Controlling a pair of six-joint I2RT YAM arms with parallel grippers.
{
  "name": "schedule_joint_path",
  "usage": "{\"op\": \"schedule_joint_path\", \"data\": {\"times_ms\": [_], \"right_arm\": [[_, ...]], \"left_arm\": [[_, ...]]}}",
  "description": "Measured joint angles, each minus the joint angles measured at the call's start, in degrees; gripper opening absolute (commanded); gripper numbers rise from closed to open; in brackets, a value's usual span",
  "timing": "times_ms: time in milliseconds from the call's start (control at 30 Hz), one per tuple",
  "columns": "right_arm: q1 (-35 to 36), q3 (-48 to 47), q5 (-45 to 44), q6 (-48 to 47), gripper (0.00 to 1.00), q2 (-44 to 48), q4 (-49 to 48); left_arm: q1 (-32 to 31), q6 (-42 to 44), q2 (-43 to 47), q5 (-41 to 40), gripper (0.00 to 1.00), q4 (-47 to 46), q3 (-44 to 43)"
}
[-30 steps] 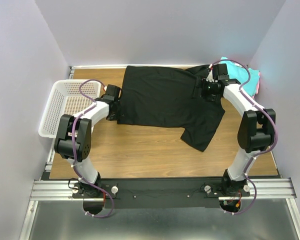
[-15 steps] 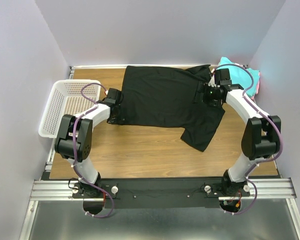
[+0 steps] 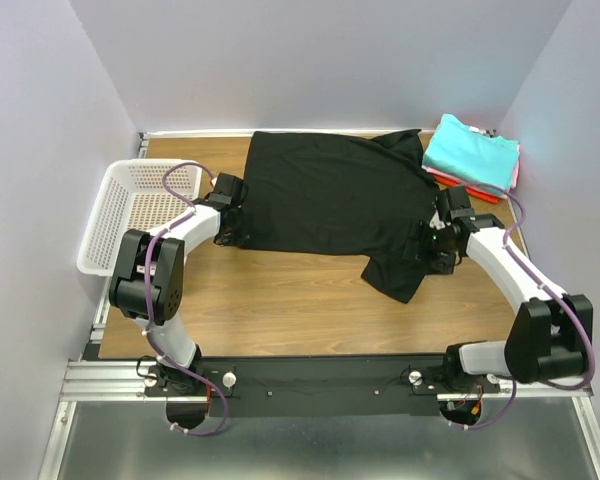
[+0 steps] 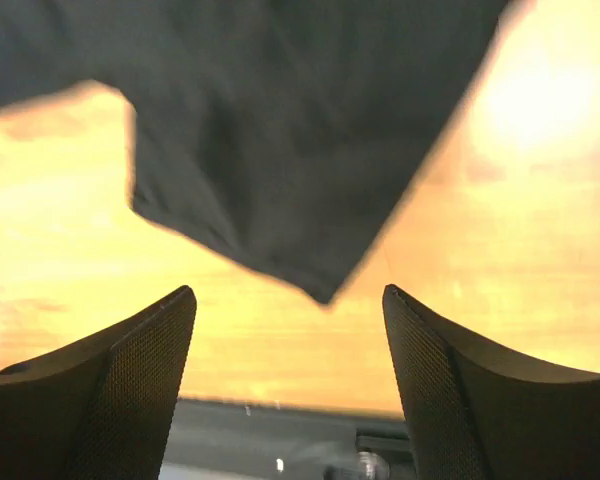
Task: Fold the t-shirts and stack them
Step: Fold the tshirt
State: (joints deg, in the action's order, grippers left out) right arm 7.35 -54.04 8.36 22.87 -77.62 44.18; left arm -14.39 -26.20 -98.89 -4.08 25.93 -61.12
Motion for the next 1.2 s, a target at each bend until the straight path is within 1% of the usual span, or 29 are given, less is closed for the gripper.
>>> {"op": "schedule_joint_path", "data": {"times_ms": [33, 100, 167, 233, 600, 1100, 1200], "right_arm": [[0.11, 1.29, -0.35, 0.85, 0.75, 1.33, 1.49], [0.22, 3.61, -0.76, 2.27, 0.7, 3.65, 3.08], [0.48, 6.73, -0.9, 4.11, 0.65, 6.36, 5.38], [0.83, 8.55, -1.07, 5.46, 0.63, 7.32, 6.6], [2.69, 11.15, -1.68, 9.01, 0.58, 3.98, 7.08], [3.76, 11.28, -3.61, 11.82, 0.51, -1.14, 1.42], [4.02, 11.67, -3.67, 12.37, 0.49, -1.84, 0.13]], "left_arm": [[0.0, 0.09, 0.0, 0.02, 0.0, 0.13, -0.33], [0.0, 0.24, 0.09, 0.17, 0.0, 0.2, -0.72], [0.0, 0.37, 0.22, 0.46, 0.0, 0.26, -0.92], [0.0, 0.59, 0.37, 0.94, 0.0, 0.37, -0.92], [0.0, 2.21, 2.03, 1.33, 0.0, 1.03, -0.66], [0.0, 3.5, 3.06, 1.36, 0.0, 1.81, 0.76], [0.0, 3.91, 3.15, 1.36, 0.0, 2.1, 0.83]]}}
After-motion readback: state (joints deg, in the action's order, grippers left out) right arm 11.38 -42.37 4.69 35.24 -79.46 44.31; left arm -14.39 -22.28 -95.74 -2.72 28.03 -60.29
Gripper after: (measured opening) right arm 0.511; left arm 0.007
